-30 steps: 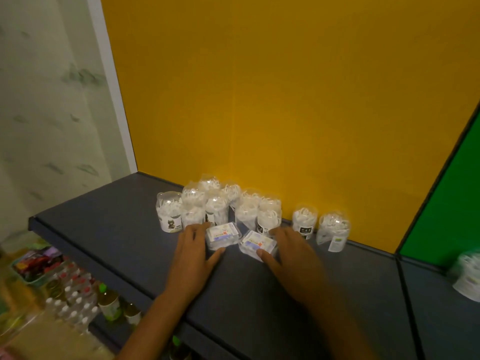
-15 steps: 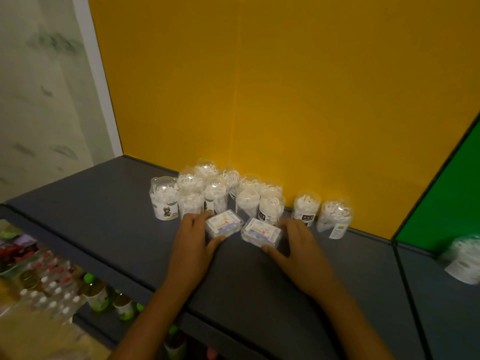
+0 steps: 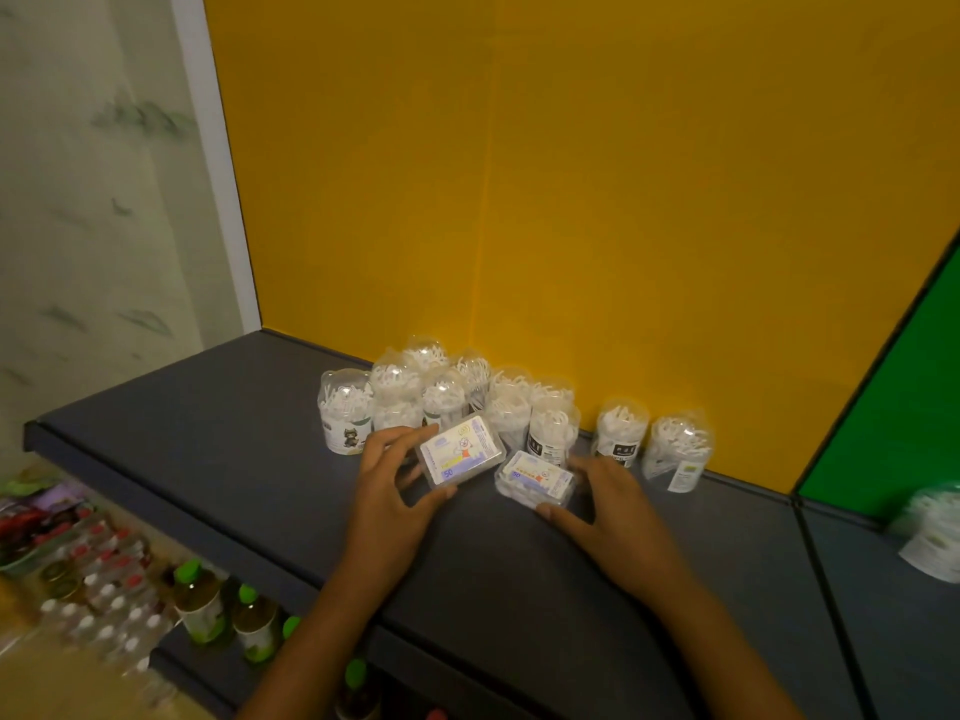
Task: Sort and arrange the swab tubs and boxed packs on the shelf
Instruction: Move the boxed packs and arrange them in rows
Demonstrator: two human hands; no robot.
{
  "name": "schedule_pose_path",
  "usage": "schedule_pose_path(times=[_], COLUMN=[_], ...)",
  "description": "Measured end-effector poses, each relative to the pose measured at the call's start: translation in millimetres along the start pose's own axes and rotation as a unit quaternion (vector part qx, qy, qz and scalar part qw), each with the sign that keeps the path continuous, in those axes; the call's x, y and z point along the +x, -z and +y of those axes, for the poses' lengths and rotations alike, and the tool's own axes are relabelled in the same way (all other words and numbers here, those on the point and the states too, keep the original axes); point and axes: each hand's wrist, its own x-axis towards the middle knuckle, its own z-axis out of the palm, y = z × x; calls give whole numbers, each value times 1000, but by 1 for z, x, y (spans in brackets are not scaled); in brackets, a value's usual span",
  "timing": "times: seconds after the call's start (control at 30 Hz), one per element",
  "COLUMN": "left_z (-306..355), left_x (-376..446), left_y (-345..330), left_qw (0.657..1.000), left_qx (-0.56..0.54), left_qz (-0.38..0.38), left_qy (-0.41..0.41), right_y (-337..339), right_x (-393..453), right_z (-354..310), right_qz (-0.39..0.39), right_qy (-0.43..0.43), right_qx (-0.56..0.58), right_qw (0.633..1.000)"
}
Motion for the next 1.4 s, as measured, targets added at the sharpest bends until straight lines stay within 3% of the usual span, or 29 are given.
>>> schedule_pose_path(times=[0.33,0.63,1.0,1.4], left_z=[4,32,139,274], left_x=[-1,-19,-75,-180], left_y=[-2,-4,-35,-119], left_qw=[1000,1000,992,977], left_qx=[-1,-18,-29,-119], left_qz=[3,-23,-96,-169], left_qy=[-14,-6,-71,-49], right_y=[18,46,149,280], right_x=[-6,-58,-181,-369], right_z=[-3,-8,12,60], right_qz=[70,147,204,256], right_qy=[65,18,-12,-71], right_qx=[108,150,97,12], right_qw=[990,978,974,964])
